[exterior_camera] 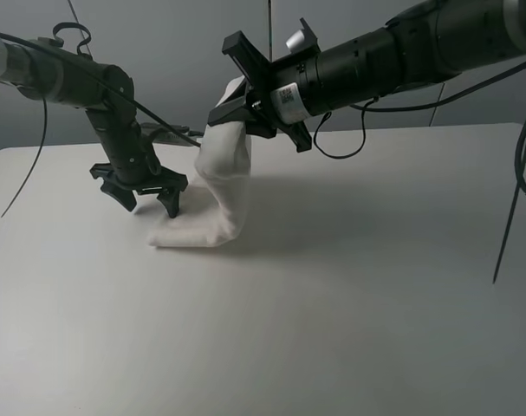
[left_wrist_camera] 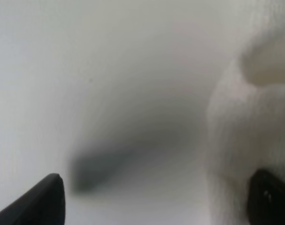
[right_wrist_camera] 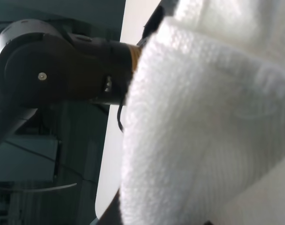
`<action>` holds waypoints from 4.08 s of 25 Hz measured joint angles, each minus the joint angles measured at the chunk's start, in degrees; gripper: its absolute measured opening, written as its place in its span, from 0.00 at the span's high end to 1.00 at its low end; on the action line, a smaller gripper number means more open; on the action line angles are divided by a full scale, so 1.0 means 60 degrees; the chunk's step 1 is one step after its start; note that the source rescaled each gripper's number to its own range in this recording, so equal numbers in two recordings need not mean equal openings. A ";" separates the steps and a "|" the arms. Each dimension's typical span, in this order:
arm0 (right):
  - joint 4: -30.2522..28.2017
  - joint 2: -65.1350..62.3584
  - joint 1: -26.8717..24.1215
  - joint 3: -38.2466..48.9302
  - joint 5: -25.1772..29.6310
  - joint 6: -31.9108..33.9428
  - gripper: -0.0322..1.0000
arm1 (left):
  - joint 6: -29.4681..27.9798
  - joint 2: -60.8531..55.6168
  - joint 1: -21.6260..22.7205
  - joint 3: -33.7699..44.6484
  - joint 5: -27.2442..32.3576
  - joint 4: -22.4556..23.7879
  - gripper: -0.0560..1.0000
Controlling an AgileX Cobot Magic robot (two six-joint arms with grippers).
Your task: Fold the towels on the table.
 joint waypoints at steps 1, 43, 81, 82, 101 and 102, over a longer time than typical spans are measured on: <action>0.0018 0.0049 0.0000 -0.0044 0.0072 0.0000 0.95 | 0.0000 0.0000 0.0000 0.0000 0.0000 0.0000 0.01; 0.1219 0.0623 0.0036 -0.0068 0.0411 -0.1149 0.76 | 0.1724 -0.2010 0.2104 -0.0528 0.2453 0.0615 0.01; -1.2278 -0.5515 -0.1118 -0.0226 0.0459 0.2757 0.00 | 0.1780 -0.8243 0.2104 0.1500 0.2203 0.0842 0.01; -1.2611 -0.5911 -0.1118 -0.0058 0.0621 0.2982 0.00 | 0.1753 -0.8664 0.2104 0.1805 0.2110 0.0842 0.01; -1.3044 -1.4888 -0.1118 0.4853 0.2571 0.4211 0.00 | 0.1280 -1.6837 0.2104 0.7737 0.1873 0.0163 0.01; -1.2945 -1.5292 -0.1118 0.5015 0.2696 0.4218 0.00 | 0.1280 -1.7220 0.2104 0.8075 0.1873 0.0000 0.01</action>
